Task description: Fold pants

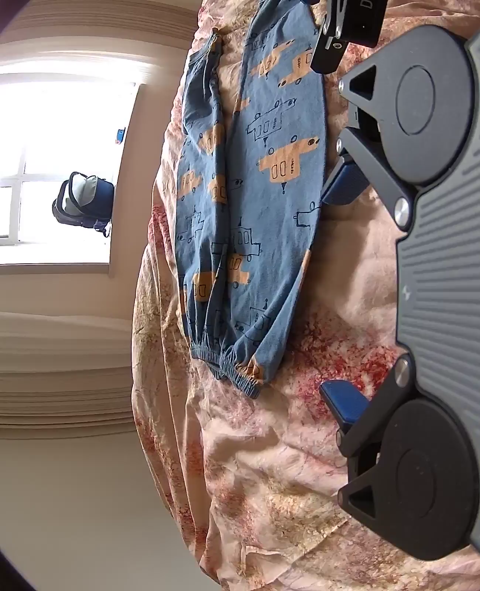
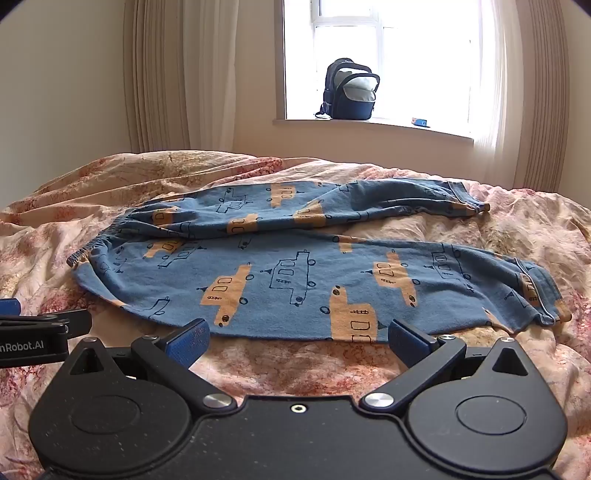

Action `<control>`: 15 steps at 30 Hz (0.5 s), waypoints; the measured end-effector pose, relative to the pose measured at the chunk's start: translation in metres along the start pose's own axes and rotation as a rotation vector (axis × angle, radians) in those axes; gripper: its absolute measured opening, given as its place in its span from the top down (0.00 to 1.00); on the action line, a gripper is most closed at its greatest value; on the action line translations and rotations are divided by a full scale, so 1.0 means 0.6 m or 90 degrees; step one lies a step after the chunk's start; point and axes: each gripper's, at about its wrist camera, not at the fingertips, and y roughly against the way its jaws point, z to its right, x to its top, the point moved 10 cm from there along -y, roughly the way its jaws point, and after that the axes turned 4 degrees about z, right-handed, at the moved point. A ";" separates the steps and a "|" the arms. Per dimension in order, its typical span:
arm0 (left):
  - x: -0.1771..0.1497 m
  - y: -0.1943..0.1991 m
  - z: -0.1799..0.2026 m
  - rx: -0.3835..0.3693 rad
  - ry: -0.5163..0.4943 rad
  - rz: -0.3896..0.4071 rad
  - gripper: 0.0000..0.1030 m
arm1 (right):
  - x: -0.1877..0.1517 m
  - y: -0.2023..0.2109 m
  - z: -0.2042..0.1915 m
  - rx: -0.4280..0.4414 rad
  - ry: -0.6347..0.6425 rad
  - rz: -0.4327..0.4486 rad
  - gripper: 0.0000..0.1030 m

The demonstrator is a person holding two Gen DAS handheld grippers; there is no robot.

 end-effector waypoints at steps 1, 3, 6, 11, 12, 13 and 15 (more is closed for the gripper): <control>0.000 0.000 0.000 0.000 0.000 0.000 0.00 | 0.000 0.000 0.000 0.000 0.001 -0.001 0.00; 0.000 0.000 0.000 0.001 -0.001 0.000 0.00 | 0.000 0.000 0.000 -0.001 0.000 0.000 0.00; 0.000 -0.001 -0.002 0.000 -0.001 -0.001 0.00 | 0.000 0.000 0.001 -0.001 -0.001 -0.001 0.00; 0.000 0.000 -0.001 0.001 0.000 -0.002 0.00 | -0.001 -0.002 0.000 0.000 0.000 -0.002 0.00; 0.000 0.000 -0.002 0.001 0.000 -0.002 0.00 | -0.001 -0.001 0.000 0.001 0.001 -0.002 0.00; 0.000 0.000 -0.002 0.001 0.000 -0.002 0.00 | -0.001 -0.001 0.000 0.001 0.001 -0.002 0.00; -0.001 -0.003 -0.001 0.001 -0.001 -0.002 0.00 | -0.001 -0.001 0.000 0.000 0.000 -0.002 0.00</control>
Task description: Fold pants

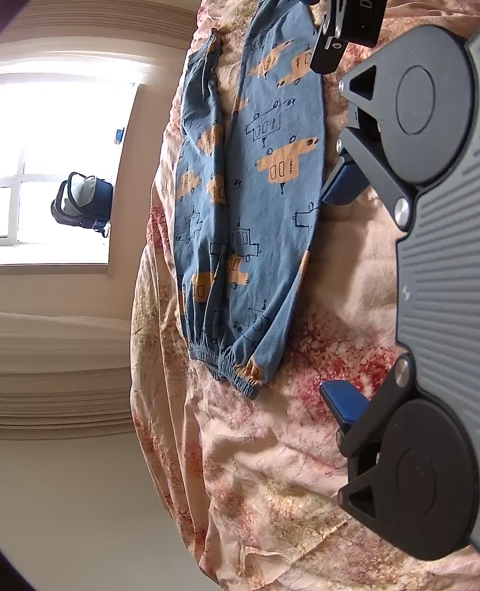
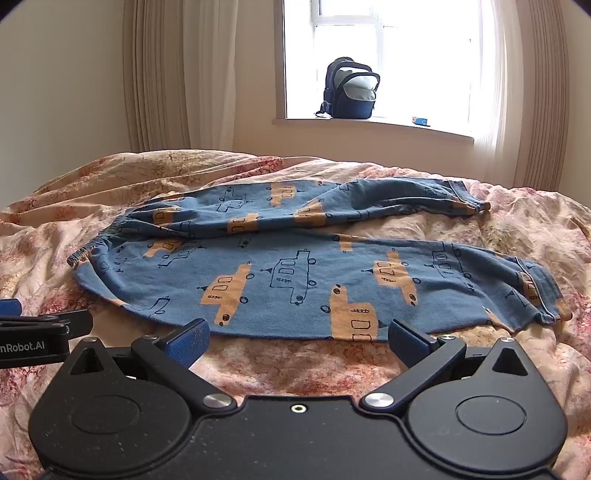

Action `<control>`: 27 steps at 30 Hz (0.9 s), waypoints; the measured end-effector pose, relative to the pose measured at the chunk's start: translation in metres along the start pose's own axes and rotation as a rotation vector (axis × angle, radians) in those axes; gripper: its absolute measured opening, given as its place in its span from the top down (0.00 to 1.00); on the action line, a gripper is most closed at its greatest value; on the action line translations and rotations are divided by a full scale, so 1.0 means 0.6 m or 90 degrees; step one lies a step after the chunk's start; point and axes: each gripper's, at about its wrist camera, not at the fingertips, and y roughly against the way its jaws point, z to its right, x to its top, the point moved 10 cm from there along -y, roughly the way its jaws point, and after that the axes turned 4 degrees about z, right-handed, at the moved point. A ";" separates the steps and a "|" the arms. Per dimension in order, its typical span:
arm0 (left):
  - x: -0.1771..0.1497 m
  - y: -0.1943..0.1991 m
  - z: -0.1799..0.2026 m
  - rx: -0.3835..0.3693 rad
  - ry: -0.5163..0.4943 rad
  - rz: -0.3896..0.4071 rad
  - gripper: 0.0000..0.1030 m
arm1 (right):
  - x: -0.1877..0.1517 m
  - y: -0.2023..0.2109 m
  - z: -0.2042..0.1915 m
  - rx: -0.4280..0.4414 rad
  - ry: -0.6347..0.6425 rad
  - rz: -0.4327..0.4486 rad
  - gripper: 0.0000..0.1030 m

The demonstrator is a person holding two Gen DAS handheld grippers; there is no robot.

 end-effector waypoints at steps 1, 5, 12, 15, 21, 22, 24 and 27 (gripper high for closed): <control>0.000 0.000 0.000 0.000 0.000 0.000 0.00 | 0.000 0.000 0.000 0.000 0.000 0.000 0.00; 0.000 0.000 -0.001 -0.001 0.000 -0.001 0.00 | 0.000 0.001 0.000 0.000 0.000 0.000 0.00; -0.001 0.000 -0.001 0.000 0.000 -0.001 0.00 | 0.000 0.001 0.000 0.000 -0.001 -0.001 0.00; -0.001 0.000 -0.001 0.000 0.001 -0.001 0.00 | 0.000 0.000 0.000 0.000 -0.001 -0.001 0.00; -0.001 0.000 -0.001 -0.001 0.001 -0.002 0.00 | -0.001 0.000 0.000 0.001 -0.001 -0.002 0.00; -0.002 0.001 -0.001 -0.001 0.001 -0.002 0.00 | -0.001 0.000 0.000 0.001 -0.001 -0.003 0.00; -0.002 0.001 -0.001 -0.001 0.001 -0.002 0.00 | -0.002 0.000 -0.001 0.001 -0.001 -0.003 0.00; -0.002 0.001 -0.001 -0.001 0.001 -0.001 0.00 | -0.002 0.000 -0.001 0.001 -0.002 -0.003 0.00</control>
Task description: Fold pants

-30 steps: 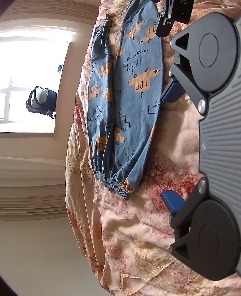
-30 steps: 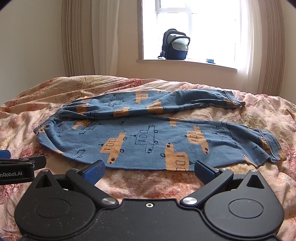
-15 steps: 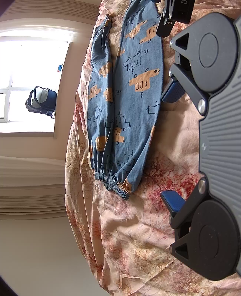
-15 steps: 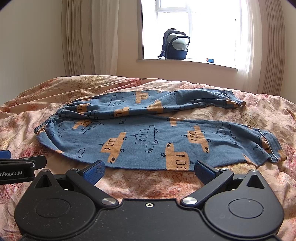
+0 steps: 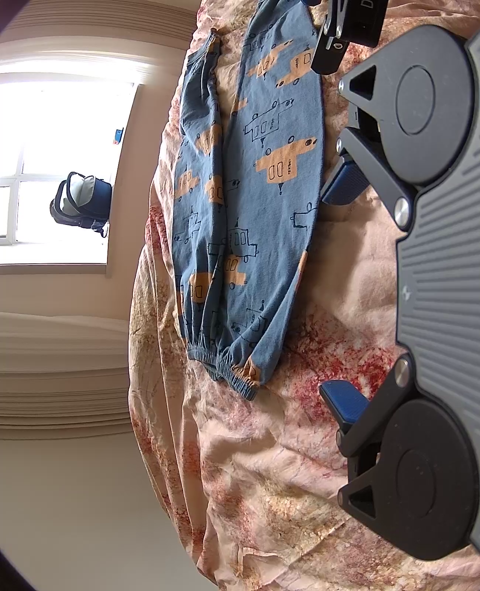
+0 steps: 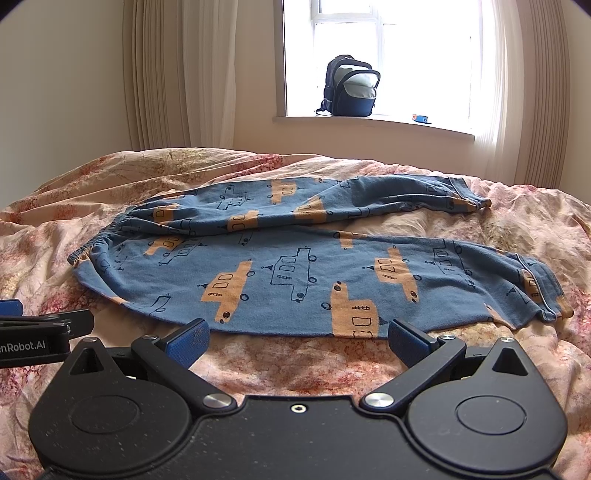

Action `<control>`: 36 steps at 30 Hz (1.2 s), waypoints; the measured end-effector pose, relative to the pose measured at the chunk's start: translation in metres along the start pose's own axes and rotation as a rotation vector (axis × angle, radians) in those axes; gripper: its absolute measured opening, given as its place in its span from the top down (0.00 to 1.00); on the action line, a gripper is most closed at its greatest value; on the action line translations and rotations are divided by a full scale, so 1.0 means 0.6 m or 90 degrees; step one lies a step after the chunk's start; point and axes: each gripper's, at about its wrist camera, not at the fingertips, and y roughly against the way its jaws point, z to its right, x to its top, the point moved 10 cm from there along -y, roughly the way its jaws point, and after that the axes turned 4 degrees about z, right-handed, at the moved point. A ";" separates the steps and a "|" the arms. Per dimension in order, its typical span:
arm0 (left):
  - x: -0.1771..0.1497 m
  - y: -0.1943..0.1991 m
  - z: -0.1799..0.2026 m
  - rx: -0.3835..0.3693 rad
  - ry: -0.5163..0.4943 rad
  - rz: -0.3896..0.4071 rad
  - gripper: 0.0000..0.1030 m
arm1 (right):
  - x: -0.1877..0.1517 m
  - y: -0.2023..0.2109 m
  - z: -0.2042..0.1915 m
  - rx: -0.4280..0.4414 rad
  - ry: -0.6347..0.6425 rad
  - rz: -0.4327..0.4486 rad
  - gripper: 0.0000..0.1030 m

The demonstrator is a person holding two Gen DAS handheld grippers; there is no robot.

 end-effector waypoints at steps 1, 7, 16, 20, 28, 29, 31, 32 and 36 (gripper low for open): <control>0.000 0.000 0.000 0.000 0.000 0.000 0.00 | 0.000 0.000 0.000 0.000 0.000 0.000 0.00; -0.003 -0.002 0.002 0.000 -0.001 0.000 0.00 | 0.000 0.000 0.000 0.000 0.000 -0.001 0.00; -0.003 -0.002 0.002 0.000 -0.001 0.000 0.00 | -0.001 0.000 0.000 0.001 0.000 -0.001 0.00; -0.003 -0.002 0.002 0.000 0.000 -0.001 0.00 | -0.001 0.001 0.000 0.001 0.000 0.000 0.00; -0.003 -0.002 0.002 0.000 0.000 -0.001 0.00 | -0.001 0.001 0.000 0.001 0.000 -0.001 0.00; -0.003 -0.002 0.002 0.000 0.000 -0.002 0.00 | -0.001 0.001 0.000 0.001 0.000 -0.001 0.00; -0.003 -0.002 0.003 -0.001 0.000 -0.001 0.00 | -0.001 0.001 0.000 0.001 0.000 -0.001 0.00; -0.003 -0.002 0.003 -0.001 0.000 -0.001 0.00 | -0.001 0.001 0.000 0.001 0.000 -0.001 0.00; -0.003 -0.002 0.003 -0.001 0.000 -0.002 0.00 | -0.001 0.001 0.000 0.001 0.000 -0.001 0.00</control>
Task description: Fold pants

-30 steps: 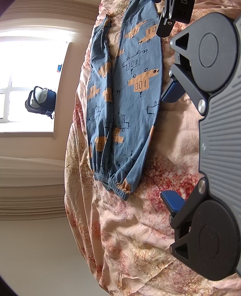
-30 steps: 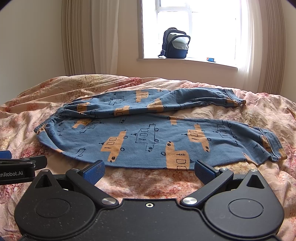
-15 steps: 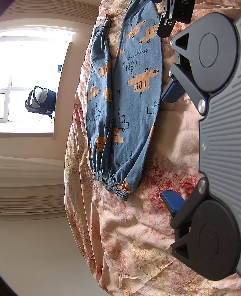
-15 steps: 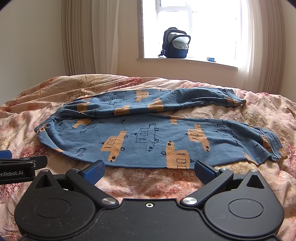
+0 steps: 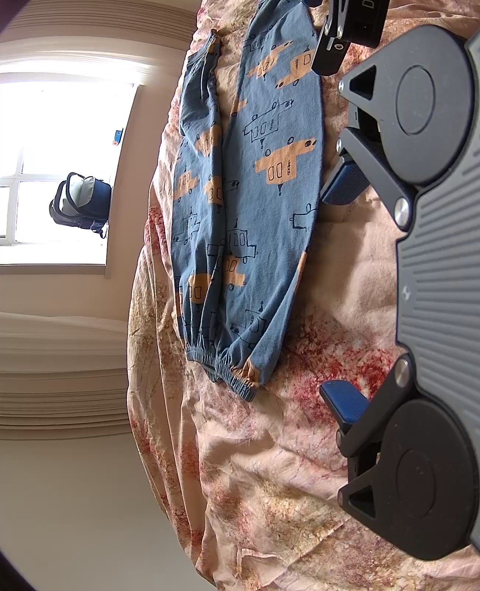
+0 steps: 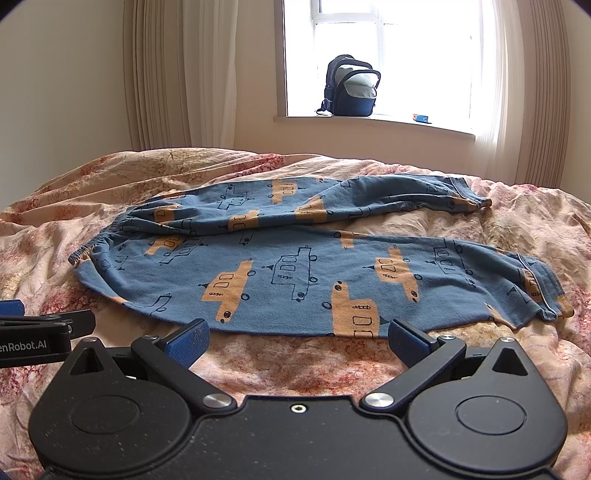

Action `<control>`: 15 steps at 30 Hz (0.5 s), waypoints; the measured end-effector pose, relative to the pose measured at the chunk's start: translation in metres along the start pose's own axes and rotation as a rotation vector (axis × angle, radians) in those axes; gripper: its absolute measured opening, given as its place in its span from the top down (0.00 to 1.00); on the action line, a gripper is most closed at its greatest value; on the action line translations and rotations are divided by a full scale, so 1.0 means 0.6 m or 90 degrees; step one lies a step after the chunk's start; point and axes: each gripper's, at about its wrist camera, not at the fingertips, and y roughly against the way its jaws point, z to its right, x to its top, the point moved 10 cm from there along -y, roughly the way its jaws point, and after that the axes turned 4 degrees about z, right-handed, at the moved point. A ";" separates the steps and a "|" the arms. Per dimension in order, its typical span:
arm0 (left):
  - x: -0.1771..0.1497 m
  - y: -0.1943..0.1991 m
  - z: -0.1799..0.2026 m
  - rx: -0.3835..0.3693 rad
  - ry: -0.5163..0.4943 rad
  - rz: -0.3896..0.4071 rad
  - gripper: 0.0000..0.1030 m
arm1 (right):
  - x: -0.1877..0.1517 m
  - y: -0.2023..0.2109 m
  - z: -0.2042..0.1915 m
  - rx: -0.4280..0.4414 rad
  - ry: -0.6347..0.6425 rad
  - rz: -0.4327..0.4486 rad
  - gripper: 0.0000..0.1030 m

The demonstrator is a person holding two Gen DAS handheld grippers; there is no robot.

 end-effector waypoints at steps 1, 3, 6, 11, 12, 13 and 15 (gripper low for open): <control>-0.001 0.000 0.001 0.000 0.000 0.000 0.00 | 0.000 0.000 0.000 0.000 0.000 0.000 0.00; -0.002 -0.001 0.002 0.000 0.000 -0.001 0.00 | 0.001 0.000 0.000 0.000 0.000 0.000 0.00; -0.003 -0.001 0.003 0.000 0.000 -0.002 0.00 | 0.002 -0.001 0.000 0.000 0.000 0.000 0.00; -0.006 -0.003 0.004 -0.002 0.000 -0.007 0.00 | 0.004 -0.002 0.000 0.000 0.000 -0.002 0.00; -0.007 -0.004 0.004 -0.003 0.000 -0.009 0.00 | 0.000 -0.002 0.000 -0.001 0.001 -0.004 0.00; -0.008 -0.006 0.005 -0.004 0.000 -0.012 0.00 | -0.002 -0.003 0.000 -0.005 0.003 -0.010 0.00; -0.010 -0.010 0.004 -0.006 0.002 -0.020 0.00 | -0.008 -0.005 -0.001 -0.013 0.005 -0.021 0.00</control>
